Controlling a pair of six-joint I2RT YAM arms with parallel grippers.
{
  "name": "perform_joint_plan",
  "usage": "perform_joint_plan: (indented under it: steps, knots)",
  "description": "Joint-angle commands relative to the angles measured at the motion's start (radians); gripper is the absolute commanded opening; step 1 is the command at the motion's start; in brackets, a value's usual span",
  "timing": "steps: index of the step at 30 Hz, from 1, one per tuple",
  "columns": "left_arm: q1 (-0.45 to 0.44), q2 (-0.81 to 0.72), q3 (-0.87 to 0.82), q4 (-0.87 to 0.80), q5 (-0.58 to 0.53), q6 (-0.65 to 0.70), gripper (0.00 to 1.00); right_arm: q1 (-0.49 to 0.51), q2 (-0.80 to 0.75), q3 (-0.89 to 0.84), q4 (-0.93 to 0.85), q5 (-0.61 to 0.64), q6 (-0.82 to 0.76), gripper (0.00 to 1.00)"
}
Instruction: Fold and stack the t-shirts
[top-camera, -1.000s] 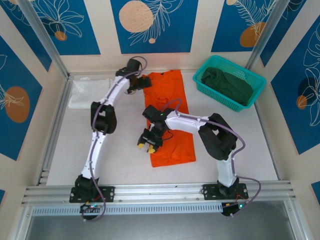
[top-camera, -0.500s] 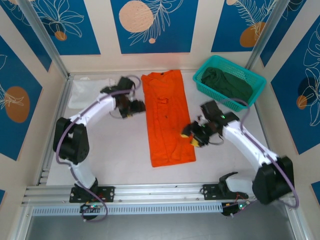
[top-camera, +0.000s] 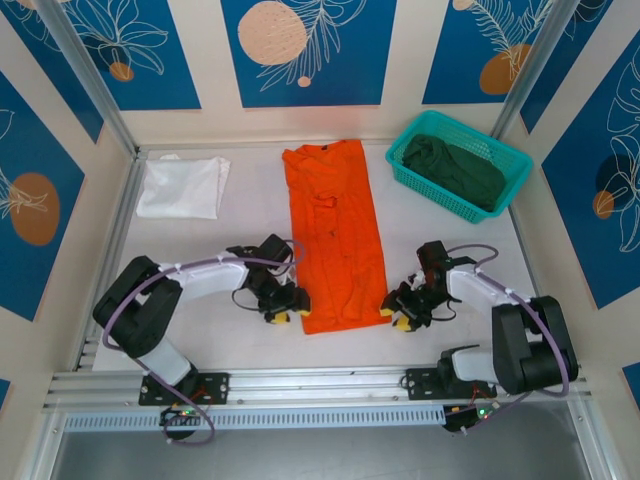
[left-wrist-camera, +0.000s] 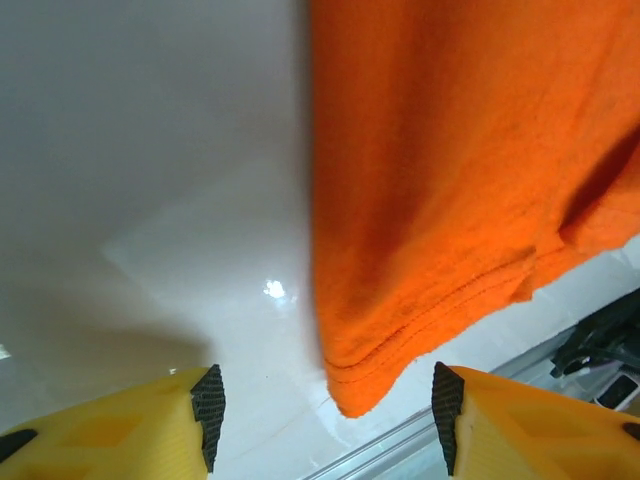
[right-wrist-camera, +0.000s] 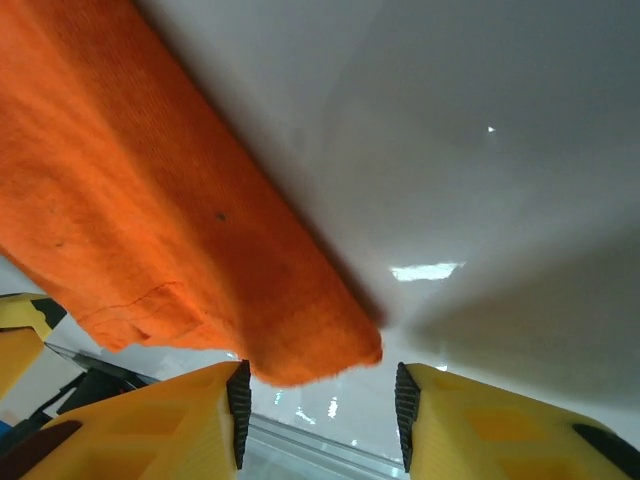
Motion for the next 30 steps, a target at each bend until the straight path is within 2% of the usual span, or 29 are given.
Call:
perform_joint_plan:
  steps: [1,5,8,11,13,15,17,18,23,30]
  knots:
    - [-0.04,0.008,-0.031,0.077,0.07,-0.042,0.59,-0.005,0.011,0.03,0.039,-0.034,-0.054,0.45]
    - [-0.072,0.041,-0.023,0.114,0.078,-0.052,0.53,-0.002,0.007,0.016,0.058,-0.019,-0.046,0.45]
    - [-0.095,0.071,-0.005,0.123,0.08,-0.052,0.41,0.001,0.007,0.015,0.087,-0.005,-0.044,0.45]
    - [-0.12,0.091,0.0,0.113,0.066,-0.048,0.4,0.01,0.011,0.018,0.098,0.012,-0.036,0.44]
    - [-0.124,0.107,-0.003,0.106,0.053,-0.043,0.37,0.017,0.024,0.023,0.105,0.012,-0.038,0.39]
    - [-0.124,0.121,0.009,0.074,0.007,-0.031,0.26,0.024,0.038,0.026,0.105,0.008,-0.041,0.32]
    - [-0.124,0.129,0.03,0.041,-0.037,-0.021,0.05,0.035,0.046,0.025,0.099,0.009,-0.037,0.21]
    - [-0.123,0.129,0.041,0.022,-0.057,-0.016,0.0,0.043,0.051,0.027,0.09,0.013,-0.031,0.18]
    - [-0.121,0.103,0.088,-0.123,-0.152,0.064,0.0,0.093,0.05,0.026,0.037,-0.019,-0.009,0.04]
    - [-0.113,-0.04,-0.01,-0.293,-0.211,0.118,0.0,0.226,-0.062,-0.016,-0.027,-0.055,0.079,0.0]
